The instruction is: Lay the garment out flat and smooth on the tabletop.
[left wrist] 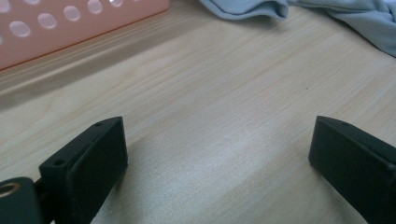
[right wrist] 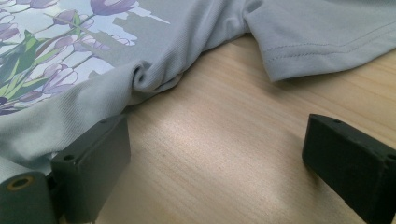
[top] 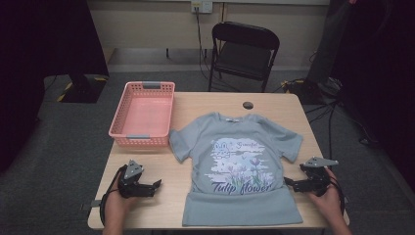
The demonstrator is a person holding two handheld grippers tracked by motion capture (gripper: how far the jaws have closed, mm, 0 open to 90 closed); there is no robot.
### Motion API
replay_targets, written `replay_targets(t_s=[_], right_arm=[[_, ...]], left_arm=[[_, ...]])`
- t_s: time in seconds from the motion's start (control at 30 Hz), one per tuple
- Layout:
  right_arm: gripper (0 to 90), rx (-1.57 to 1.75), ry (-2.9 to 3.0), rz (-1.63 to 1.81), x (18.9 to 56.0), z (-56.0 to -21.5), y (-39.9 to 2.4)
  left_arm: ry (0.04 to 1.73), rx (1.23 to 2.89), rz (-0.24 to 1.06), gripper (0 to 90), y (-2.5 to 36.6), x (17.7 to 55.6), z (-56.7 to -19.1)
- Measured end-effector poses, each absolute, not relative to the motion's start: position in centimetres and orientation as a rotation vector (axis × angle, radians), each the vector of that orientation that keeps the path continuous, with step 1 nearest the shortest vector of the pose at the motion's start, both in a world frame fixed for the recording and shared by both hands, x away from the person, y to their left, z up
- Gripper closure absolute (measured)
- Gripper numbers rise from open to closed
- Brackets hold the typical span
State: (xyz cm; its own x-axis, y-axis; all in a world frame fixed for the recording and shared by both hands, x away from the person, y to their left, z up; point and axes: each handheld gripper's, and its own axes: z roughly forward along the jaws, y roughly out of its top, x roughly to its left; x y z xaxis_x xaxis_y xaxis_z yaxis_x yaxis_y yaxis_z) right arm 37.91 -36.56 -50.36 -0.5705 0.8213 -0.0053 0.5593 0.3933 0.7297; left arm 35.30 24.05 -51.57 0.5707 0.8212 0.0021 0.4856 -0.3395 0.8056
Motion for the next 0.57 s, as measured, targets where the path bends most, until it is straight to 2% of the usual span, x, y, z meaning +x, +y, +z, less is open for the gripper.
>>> replay_targets(t_s=[0.17,0.57], right_arm=[[6.5,1.194,2.292,0.990,37.89,-50.36,-36.55],[6.5,1.195,2.292,0.988,37.87,-50.35,-36.55]], left_arm=[[1.072,1.998,0.540,0.0,24.04,35.35,-51.61],[1.075,1.997,0.543,0.0,24.03,35.32,-51.61]])
